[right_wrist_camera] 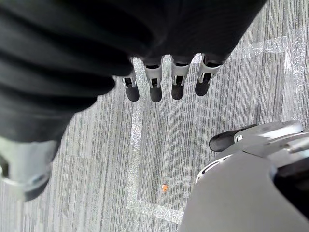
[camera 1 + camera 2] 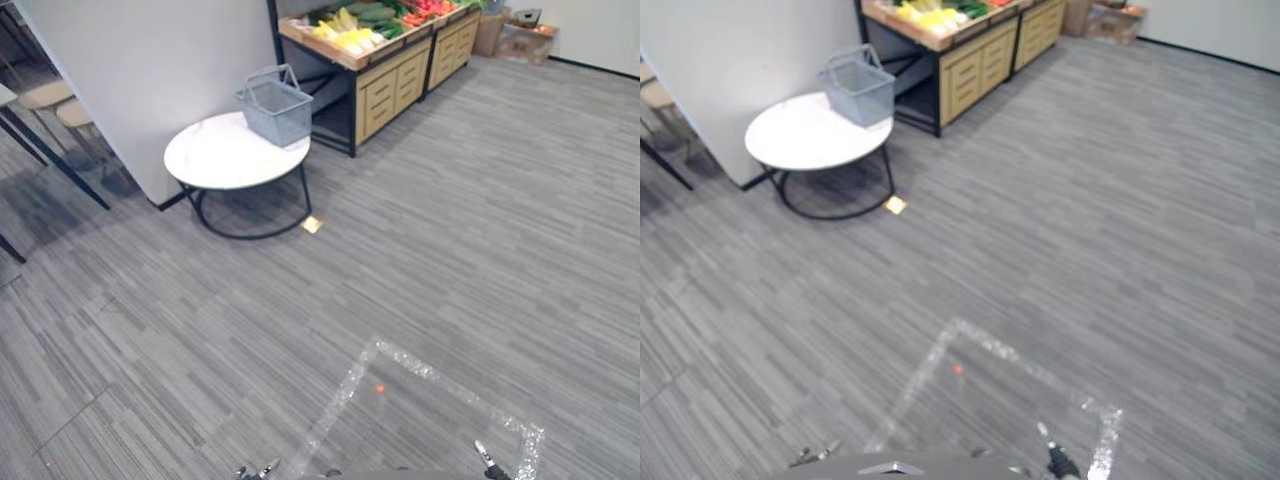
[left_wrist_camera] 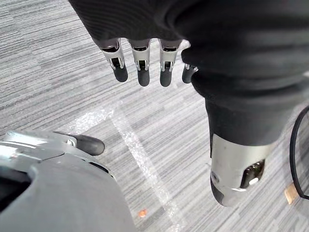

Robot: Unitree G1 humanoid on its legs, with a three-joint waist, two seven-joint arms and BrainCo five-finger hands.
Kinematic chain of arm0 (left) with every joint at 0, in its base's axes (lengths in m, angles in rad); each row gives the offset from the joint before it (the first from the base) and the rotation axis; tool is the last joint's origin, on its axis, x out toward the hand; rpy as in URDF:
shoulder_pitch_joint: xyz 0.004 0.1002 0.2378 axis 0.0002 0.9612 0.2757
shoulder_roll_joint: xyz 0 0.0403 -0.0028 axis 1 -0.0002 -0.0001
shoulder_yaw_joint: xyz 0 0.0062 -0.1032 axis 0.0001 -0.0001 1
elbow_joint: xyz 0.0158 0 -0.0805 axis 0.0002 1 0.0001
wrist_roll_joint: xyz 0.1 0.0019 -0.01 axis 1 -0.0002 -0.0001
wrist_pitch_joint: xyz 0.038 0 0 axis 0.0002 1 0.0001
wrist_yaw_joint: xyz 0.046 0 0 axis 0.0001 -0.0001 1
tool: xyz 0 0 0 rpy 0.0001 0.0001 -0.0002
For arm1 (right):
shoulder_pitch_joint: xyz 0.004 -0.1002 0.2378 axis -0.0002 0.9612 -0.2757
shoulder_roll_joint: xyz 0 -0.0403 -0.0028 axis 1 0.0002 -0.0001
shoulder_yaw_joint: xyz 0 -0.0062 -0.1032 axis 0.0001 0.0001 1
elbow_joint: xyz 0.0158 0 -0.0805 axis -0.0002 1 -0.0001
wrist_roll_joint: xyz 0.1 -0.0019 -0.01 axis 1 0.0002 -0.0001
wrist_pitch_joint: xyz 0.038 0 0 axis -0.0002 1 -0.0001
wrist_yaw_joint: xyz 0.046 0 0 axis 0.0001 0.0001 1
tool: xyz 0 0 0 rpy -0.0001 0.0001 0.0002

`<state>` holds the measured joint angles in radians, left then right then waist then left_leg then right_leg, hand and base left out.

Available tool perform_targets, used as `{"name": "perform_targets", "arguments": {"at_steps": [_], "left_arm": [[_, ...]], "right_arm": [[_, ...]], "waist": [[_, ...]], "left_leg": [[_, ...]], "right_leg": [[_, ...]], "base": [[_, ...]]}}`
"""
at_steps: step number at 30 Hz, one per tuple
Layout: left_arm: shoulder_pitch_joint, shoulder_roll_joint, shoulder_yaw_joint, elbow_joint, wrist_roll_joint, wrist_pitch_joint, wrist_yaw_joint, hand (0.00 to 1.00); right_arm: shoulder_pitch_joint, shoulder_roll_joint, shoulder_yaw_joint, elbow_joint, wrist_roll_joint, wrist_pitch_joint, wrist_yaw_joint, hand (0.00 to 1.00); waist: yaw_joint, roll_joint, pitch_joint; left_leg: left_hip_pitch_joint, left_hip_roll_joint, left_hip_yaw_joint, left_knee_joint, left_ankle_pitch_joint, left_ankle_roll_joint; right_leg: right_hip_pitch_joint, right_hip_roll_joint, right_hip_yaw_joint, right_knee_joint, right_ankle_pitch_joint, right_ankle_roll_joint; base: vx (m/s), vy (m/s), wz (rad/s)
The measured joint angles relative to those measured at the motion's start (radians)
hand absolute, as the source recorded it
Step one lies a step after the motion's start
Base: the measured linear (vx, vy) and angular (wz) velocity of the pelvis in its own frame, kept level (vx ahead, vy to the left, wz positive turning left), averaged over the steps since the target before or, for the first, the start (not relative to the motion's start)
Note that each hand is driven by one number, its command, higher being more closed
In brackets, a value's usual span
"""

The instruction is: Pick vegetable in the basket

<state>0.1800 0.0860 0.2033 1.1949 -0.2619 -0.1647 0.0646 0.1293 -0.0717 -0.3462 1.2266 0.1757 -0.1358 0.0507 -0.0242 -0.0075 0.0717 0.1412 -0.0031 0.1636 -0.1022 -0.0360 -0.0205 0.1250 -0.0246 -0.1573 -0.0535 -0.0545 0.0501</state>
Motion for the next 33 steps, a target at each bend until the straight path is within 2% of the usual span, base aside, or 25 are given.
{"name": "perform_targets", "arguments": {"at_steps": [6, 11, 13, 14, 15, 16, 17, 18, 19, 21, 23, 25, 27, 28, 29, 30, 31, 32, 33], "left_arm": [[-0.004, -0.001, 0.000, 0.001, -0.009, 0.000, 0.001, 0.00], [-0.019, -0.001, 0.007, 0.000, -0.011, 0.001, 0.006, 0.00], [-0.028, -0.003, 0.033, -0.005, -0.012, 0.001, 0.007, 0.00], [-0.030, -0.004, 0.049, -0.013, -0.021, 0.000, 0.008, 0.00], [-0.038, -0.009, 0.083, -0.014, -0.041, 0.003, 0.004, 0.00], [-0.042, -0.014, 0.098, -0.020, -0.048, 0.004, 0.004, 0.00], [-0.043, -0.023, 0.123, -0.033, -0.050, 0.005, 0.004, 0.00], [-0.048, -0.036, 0.149, -0.050, -0.051, 0.010, 0.004, 0.00], [-0.048, -0.045, 0.161, -0.055, -0.057, 0.014, 0.002, 0.00], [-0.057, -0.049, 0.158, -0.057, -0.073, 0.014, 0.000, 0.00], [-0.058, -0.054, 0.159, -0.061, -0.080, 0.013, 0.000, 0.00], [-0.054, -0.082, 0.197, -0.066, -0.079, 0.012, 0.006, 0.00], [-0.048, -0.085, 0.221, -0.064, -0.079, 0.012, 0.009, 0.00], [-0.043, -0.087, 0.228, -0.059, -0.079, 0.015, 0.008, 0.00], [-0.025, -0.087, 0.227, -0.057, -0.077, 0.015, 0.007, 0.00], [-0.023, -0.083, 0.227, -0.051, -0.077, 0.015, 0.005, 0.00], [-0.008, -0.059, 0.223, -0.040, -0.070, 0.015, 0.002, 0.00], [-0.010, -0.042, 0.205, -0.039, -0.067, 0.016, 0.002, 0.00], [-0.014, -0.035, 0.189, -0.040, -0.067, 0.015, 0.001, 0.00]], "right_arm": [[-0.006, -0.007, 0.000, 0.001, -0.002, 0.000, -0.004, 0.00], [-0.037, -0.010, 0.000, -0.002, -0.013, 0.001, -0.018, 0.00], [-0.043, -0.009, 0.005, -0.003, -0.013, 0.001, -0.018, 0.00], [-0.049, -0.017, 0.012, -0.003, -0.013, 0.001, -0.018, 0.00], [-0.050, -0.026, 0.027, -0.005, -0.014, 0.001, -0.017, 0.00], [-0.050, -0.029, 0.035, -0.006, -0.015, 0.001, -0.016, 0.00], [-0.048, -0.032, 0.042, -0.010, -0.019, 0.001, -0.016, 0.00], [-0.037, -0.028, 0.055, -0.021, -0.019, 0.002, -0.017, 0.00], [-0.031, -0.031, 0.077, -0.036, -0.019, 0.006, -0.017, 0.00], [-0.032, -0.032, 0.077, -0.050, -0.019, 0.006, -0.016, 0.00], [-0.042, -0.034, 0.078, -0.057, -0.019, 0.005, -0.017, 0.00], [-0.045, -0.034, 0.078, -0.097, -0.021, 0.001, -0.018, 0.00], [-0.048, -0.034, 0.077, -0.109, -0.021, 0.001, -0.018, 0.00], [-0.054, -0.033, 0.075, -0.112, -0.021, 0.001, -0.017, 0.00], [-0.058, -0.032, 0.072, -0.109, -0.021, 0.001, -0.016, 0.00], [-0.061, -0.032, 0.068, -0.104, -0.021, 0.001, -0.016, 0.00], [-0.069, -0.012, 0.066, -0.060, -0.022, 0.003, -0.008, 0.00], [-0.069, 0.004, 0.053, -0.049, -0.022, 0.002, 0.001, 0.00], [-0.069, 0.012, 0.030, -0.050, -0.020, 0.001, 0.003, 0.00]], "waist": [[0.000, 0.006, 0.005], [0.001, 0.009, 0.037], [0.002, 0.007, 0.053], [0.006, 0.007, 0.068], [0.004, 0.019, 0.084], [0.005, 0.021, 0.096], [0.006, 0.008, 0.116], [0.010, 0.011, 0.131], [0.015, 0.013, 0.138], [0.031, 0.014, 0.139], [0.049, 0.016, 0.139], [0.056, 0.027, 0.138], [0.057, 0.034, 0.134], [0.067, 0.033, 0.127], [0.072, 0.034, 0.120], [0.072, 0.031, 0.114], [0.075, -0.024, 0.078], [0.069, -0.042, 0.067], [0.059, -0.045, 0.065]], "left_leg": [[0.000, 0.009, 0.022, 0.002, -0.001, -0.001], [-0.034, 0.021, 0.040, 0.022, -0.001, -0.011], [-0.106, 0.037, 0.037, 0.171, -0.075, -0.034], [-0.181, 0.071, 0.040, 0.340, -0.144, -0.059], [-0.275, 0.104, 0.041, 0.533, -0.158, -0.059], [-0.317, 0.115, 0.038, 0.619, -0.144, -0.050], [-0.373, 0.128, 0.035, 0.730, -0.105, -0.040], [-0.429, 0.143, 0.033, 0.856, -0.084, -0.035], [-0.484, 0.152, 0.037, 0.926, -0.098, -0.045], [-0.532, 0.156, 0.043, 0.874, -0.099, -0.047], [-0.538, 0.163, 0.039, 0.631, -0.064, -0.037], [-0.533, 0.199, 0.039, 0.340, 0.021, -0.047], [-0.538, 0.229, 0.039, 0.269, 0.039, -0.048], [-0.535, 0.237, 0.037, 0.277, 0.046, -0.044], [-0.522, 0.229, 0.026, 0.282, 0.048, -0.046], [-0.514, 0.213, 0.030, 0.291, 0.095, -0.049], [-0.511, 0.144, 0.064, 0.336, 0.072, -0.019], [-0.505, 0.110, 0.075, 0.348, 0.038, -0.005], [-0.496, 0.092, 0.074, 0.350, 0.023, 0.007]], "right_leg": [[-0.016, 0.007, 0.006, 0.025, -0.003, -0.003], [-0.091, 0.009, 0.005, 0.129, -0.039, -0.033], [-0.109, 0.004, 0.003, 0.163, -0.070, -0.044], [-0.115, 0.014, 0.001, 0.179, -0.085, -0.057], [-0.110, 0.025, -0.010, 0.184, -0.090, -0.062], [-0.103, 0.024, -0.018, 0.189, -0.093, -0.066], [-0.095, 0.018, -0.028, 0.199, -0.098, -0.074], [-0.075, 0.008, -0.045, 0.198, -0.103, -0.080], [-0.065, -0.003, -0.056, 0.197, -0.109, -0.079], [-0.069, -0.019, -0.058, 0.195, -0.115, -0.068], [-0.069, -0.035, -0.058, 0.195, -0.125, -0.051], [-0.072, -0.040, -0.057, 0.195, -0.146, -0.019], [-0.066, -0.047, -0.042, 0.198, -0.170, 0.008], [-0.059, -0.063, -0.016, 0.199, -0.185, 0.033], [-0.052, -0.081, 0.009, 0.199, -0.198, 0.053], [-0.046, -0.103, 0.022, 0.200, -0.210, 0.068], [-0.053, -0.178, 0.063, 0.238, -0.234, 0.058], [-0.081, -0.201, 0.105, 0.345, -0.230, 0.063], [-0.102, -0.206, 0.125, 0.432, -0.214, 0.067]], "base": [[0.01, -0.034, -0.07], [-0.06, -0.041, -0.11], [-0.11, -0.081, 0.03], [-0.13, -0.093, 0.12], [-0.12, -0.086, 0.18], [-0.08, -0.054, 0.30], [-0.04, -0.022, 0.32], [-0.01, 0.012, 0.40], [0.02, 0.033, 0.35], [0.07, 0.063, 0.18], [0.15, 0.125, 0.06], [0.25, 0.213, -0.04], [0.38, 0.364, -0.24], [0.54, 0.491, -0.52], [0.51, 0.455, -0.50], [0.54, 0.424, -0.55], [0.55, 0.390, -0.26], [0.56, 0.350, -0.07], [0.57, 0.298, 0.28]]}}
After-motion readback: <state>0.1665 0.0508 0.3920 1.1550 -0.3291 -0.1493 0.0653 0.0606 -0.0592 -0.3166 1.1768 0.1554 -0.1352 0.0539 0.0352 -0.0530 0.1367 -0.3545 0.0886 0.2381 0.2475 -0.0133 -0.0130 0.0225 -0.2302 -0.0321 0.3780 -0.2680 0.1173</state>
